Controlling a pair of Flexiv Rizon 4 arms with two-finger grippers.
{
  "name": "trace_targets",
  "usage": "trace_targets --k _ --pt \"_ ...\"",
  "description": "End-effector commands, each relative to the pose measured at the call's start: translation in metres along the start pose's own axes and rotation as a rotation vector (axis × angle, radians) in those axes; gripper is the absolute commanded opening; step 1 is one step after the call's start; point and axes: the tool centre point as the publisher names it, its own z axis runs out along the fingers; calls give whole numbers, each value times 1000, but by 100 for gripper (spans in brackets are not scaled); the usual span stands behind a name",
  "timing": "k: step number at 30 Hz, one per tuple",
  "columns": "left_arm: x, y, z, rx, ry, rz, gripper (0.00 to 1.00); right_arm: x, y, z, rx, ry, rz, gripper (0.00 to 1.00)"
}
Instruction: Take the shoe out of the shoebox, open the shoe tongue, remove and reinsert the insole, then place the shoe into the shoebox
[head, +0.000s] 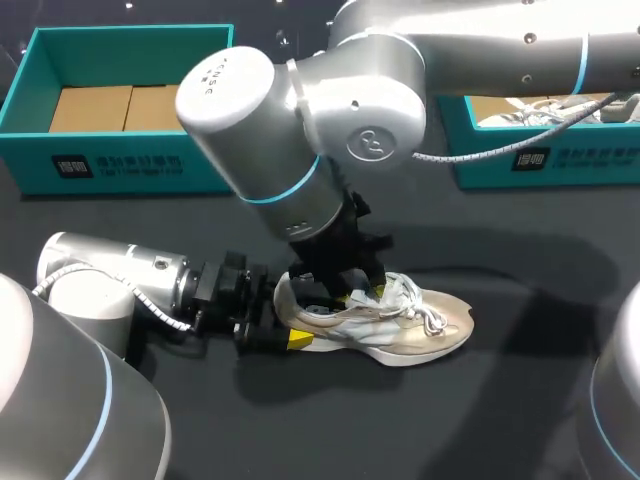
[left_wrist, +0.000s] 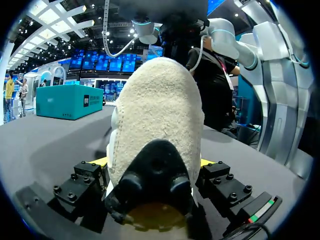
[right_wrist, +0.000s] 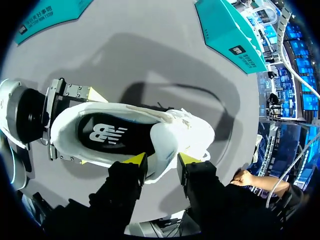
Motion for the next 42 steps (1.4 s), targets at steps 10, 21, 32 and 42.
trace_targets --k 10,21,32,42 --pt "1 3 -1 1 -4 -1 0 -36 -4 8 20 55 619 0" --pt "1 3 -1 1 -4 -1 0 -58 -4 6 63 138 562 0" --pt "1 3 -1 1 -4 -1 0 -72 -7 7 72 123 567 0" --pt "1 3 -1 1 -4 -1 0 -103 -6 31 60 91 550 0"
